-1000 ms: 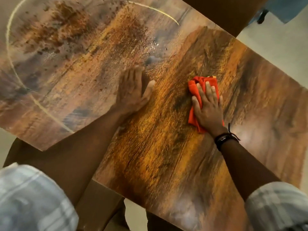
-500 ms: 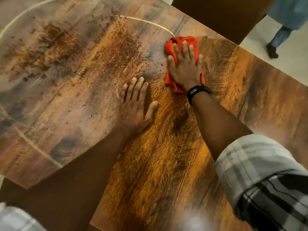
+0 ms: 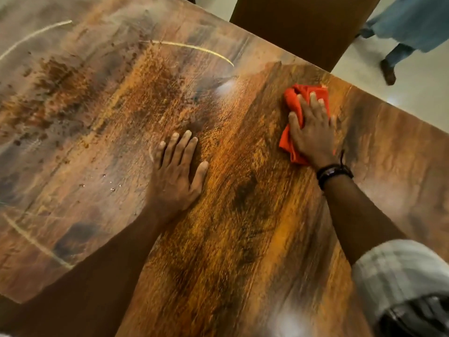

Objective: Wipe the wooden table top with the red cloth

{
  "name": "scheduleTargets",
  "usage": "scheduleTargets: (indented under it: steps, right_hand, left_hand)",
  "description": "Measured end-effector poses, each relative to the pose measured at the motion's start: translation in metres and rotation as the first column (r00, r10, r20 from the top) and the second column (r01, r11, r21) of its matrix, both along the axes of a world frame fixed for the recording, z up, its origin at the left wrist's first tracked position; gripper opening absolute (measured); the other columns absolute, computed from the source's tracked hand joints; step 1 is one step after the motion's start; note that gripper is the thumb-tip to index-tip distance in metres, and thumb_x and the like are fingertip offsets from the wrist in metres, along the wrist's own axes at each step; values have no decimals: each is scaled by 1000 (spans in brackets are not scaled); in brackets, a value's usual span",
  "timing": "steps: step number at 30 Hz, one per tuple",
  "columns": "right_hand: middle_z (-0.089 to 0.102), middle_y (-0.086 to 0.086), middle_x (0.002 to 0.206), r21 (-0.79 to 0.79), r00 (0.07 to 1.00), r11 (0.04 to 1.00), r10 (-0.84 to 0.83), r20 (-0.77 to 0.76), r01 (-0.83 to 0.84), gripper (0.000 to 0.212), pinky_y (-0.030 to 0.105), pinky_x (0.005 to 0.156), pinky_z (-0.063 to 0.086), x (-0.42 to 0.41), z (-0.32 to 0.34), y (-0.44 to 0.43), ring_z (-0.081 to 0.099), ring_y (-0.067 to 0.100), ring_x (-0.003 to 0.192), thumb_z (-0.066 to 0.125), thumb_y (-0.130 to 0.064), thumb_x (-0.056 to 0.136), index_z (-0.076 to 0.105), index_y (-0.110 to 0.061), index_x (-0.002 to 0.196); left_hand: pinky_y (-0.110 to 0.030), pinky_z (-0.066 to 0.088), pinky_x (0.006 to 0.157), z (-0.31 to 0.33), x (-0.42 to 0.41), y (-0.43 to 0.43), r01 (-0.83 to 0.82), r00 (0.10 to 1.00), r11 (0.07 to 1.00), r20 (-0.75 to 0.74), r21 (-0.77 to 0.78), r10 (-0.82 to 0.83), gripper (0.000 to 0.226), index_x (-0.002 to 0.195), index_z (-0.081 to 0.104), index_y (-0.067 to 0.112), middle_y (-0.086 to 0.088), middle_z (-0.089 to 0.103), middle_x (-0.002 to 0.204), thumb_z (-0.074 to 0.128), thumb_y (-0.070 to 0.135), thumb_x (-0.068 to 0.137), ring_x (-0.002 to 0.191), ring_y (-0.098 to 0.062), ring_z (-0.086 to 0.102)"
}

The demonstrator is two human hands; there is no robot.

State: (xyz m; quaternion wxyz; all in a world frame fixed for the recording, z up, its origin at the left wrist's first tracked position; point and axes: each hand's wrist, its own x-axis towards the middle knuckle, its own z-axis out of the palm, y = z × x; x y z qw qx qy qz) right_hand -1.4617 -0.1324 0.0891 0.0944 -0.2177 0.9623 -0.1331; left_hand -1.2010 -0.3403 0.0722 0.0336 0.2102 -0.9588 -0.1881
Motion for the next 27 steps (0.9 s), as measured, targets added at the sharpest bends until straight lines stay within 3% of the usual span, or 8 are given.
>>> scheduleTargets:
  steps: [5,8,13,18,23,27]
  right_hand:
    - [5,3,168,8,999,999,-53,14,52,58,58,122,0,-73,8,-73,1,25,155,24,-50,105,15,-29,159]
    - [2,3,168,42,1000,999,0,10,-1,59,57,122,-4,-77,7,-120,-2,24,155,22,-51,105,14,-30,159]
    - [3,1,168,62,975,974,219,-26,-217,58,57,121,-5,-19,-1,-166,0,22,155,20,-52,104,13,-34,159]
    - [11,-6,167,-3,921,921,389,-35,-389,56,51,124,3,68,-1,-114,7,15,154,27,-52,104,20,-37,157]
    - [10,-2,167,48,979,980,196,-54,-193,62,53,124,5,34,0,-16,9,20,154,20,-59,100,16,-37,158]
    - [3,1,168,64,998,997,54,-26,-53,63,55,123,-1,-15,-1,-18,1,23,155,19,-57,101,11,-33,159]
  left_hand:
    - [-49,7,124,0,-3,-1,-6,1000,1000,3,2,6,63,156,25,19,2,17,166,24,54,103,154,-15,2]
    - [-50,8,124,1,-3,0,2,1000,1000,3,14,-2,63,156,23,20,3,16,166,25,53,103,154,-14,1]
    - [-48,5,125,4,-4,-1,-2,1000,1000,9,21,2,63,156,23,20,3,15,166,23,54,102,154,-13,0]
    - [-47,7,125,3,-3,0,3,1000,1000,-3,-5,-3,65,155,27,19,2,20,165,25,55,101,154,-14,6]
    - [-48,7,124,3,-4,-1,1,1000,1000,-5,11,-1,64,155,26,19,3,17,165,22,54,102,154,-14,3]
    - [-49,7,124,2,-4,-1,4,1000,1000,-5,14,-4,63,155,26,19,2,17,165,23,53,102,154,-14,2]
